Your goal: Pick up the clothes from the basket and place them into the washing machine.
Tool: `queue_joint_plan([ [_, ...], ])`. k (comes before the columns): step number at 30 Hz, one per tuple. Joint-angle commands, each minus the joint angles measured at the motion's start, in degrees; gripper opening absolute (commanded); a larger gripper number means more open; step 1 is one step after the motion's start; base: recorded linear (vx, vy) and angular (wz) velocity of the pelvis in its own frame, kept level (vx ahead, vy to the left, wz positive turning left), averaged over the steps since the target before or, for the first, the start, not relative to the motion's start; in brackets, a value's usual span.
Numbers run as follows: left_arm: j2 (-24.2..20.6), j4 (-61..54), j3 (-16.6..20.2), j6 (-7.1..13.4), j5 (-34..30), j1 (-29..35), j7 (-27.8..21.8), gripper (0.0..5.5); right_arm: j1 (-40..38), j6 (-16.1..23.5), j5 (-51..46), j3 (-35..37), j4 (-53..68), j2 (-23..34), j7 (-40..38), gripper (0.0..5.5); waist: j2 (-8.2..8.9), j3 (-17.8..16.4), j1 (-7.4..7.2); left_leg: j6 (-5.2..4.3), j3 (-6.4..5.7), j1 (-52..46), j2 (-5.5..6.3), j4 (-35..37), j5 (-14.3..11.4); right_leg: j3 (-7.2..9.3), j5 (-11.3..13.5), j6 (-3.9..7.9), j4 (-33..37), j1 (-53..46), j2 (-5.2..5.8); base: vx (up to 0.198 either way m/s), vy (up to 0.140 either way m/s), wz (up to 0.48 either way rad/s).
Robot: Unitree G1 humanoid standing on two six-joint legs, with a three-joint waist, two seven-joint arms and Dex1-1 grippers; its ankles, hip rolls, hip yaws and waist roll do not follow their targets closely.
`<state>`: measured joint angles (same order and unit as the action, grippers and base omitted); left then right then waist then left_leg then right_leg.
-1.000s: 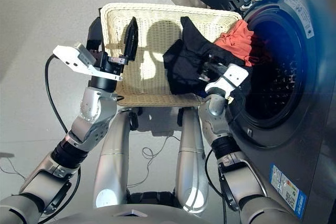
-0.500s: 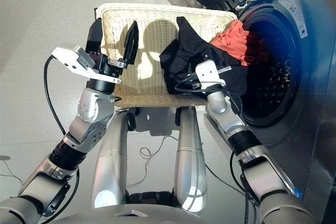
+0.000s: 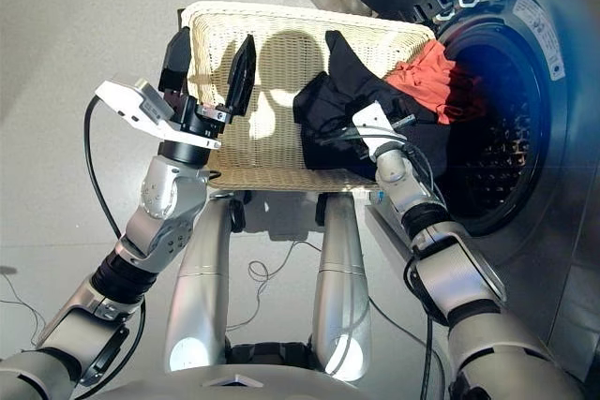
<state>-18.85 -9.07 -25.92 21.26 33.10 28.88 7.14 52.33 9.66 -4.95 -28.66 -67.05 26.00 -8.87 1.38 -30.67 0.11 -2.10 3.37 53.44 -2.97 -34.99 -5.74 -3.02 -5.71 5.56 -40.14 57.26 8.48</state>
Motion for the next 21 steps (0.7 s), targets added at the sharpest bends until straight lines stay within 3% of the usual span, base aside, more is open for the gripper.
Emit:
queue_joint_plan([
  [1,0.3,-7.1,0.6,1.4,-0.1,0.6,-1.5,5.50,1.9,-0.9,-0.5,-2.0,-2.1,0.7,1.2,5.50,-2.34,0.9,1.71,-2.11,-0.37,0.5,-1.21,-2.6,-1.1,0.05,2.3,0.56,3.7,-2.0,-1.19,0.000,0.000,0.000],
  [15,1.0,-8.0,0.3,0.1,-0.6,3.2,-1.4,5.50,8.1,-3.9,3.8,-4.2,-9.6,-1.3,3.2,5.50,-3.65,0.9,2.85,-2.07,-0.96,4.9,-1.46,-6.9,-2.5,0.79,0.3,0.09,-0.7,2.2,-1.38,0.000,0.000,0.000],
  [21,0.8,-7.9,0.5,-0.2,-0.6,3.9,-0.9,5.50,8.7,-4.2,2.2,-3.8,-9.7,-2.4,3.5,5.50,-3.37,0.9,2.71,-2.00,-1.19,5.9,-1.62,-7.9,-2.8,1.11,0.1,-0.09,-1.8,3.4,-1.27,0.000,0.000,0.000],
])
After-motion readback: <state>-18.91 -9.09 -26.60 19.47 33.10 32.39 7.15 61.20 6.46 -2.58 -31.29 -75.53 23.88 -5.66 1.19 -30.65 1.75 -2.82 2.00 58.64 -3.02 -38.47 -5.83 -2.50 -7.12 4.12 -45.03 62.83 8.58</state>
